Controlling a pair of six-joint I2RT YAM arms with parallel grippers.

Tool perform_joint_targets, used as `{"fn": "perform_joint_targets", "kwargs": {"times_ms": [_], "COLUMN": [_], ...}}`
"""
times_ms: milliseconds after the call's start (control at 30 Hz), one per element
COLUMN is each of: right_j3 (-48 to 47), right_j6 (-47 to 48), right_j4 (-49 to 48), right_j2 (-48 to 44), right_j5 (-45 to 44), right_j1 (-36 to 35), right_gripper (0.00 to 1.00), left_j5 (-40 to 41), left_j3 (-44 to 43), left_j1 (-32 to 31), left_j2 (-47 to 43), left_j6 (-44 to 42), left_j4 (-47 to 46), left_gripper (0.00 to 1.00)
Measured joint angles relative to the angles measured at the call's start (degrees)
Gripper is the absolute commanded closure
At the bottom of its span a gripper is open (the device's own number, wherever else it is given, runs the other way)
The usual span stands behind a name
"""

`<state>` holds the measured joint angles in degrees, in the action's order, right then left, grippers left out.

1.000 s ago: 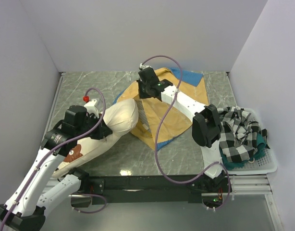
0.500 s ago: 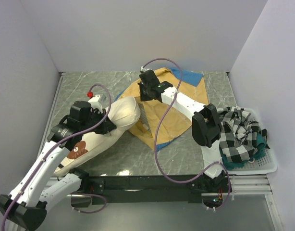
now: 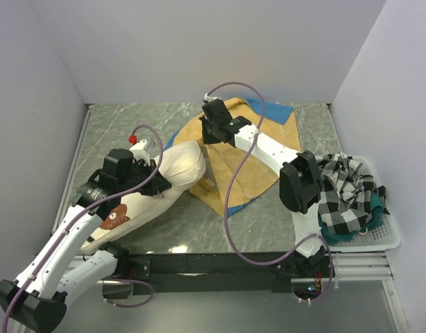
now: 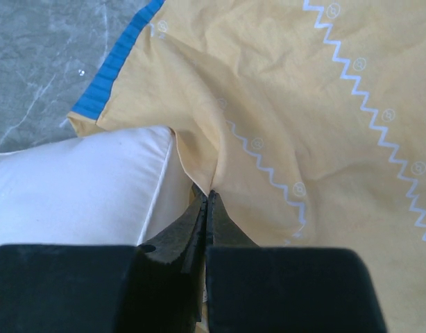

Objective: Put the pillow into the pillowcase

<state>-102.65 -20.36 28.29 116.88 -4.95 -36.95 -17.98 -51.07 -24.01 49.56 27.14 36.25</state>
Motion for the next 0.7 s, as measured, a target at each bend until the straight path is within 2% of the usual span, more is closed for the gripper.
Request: {"fn": "perform_joint_targets", "kwargs": {"times_ms": [700], "right_j3": [1.51], "right_j6": [-1.2], "right_j4": [-1.36], "right_j2": [-2.34], "right_j5": [-0.26], "right_j1": [0.31], "right_gripper": [1.0], "left_j5": [-0.11], "left_j3": [4.57], "left_j1": [-0.74], "left_j2": [-5.66], "left_j6": [3.17], "left_j4": [-1.31], "left_gripper": [0.99]}}
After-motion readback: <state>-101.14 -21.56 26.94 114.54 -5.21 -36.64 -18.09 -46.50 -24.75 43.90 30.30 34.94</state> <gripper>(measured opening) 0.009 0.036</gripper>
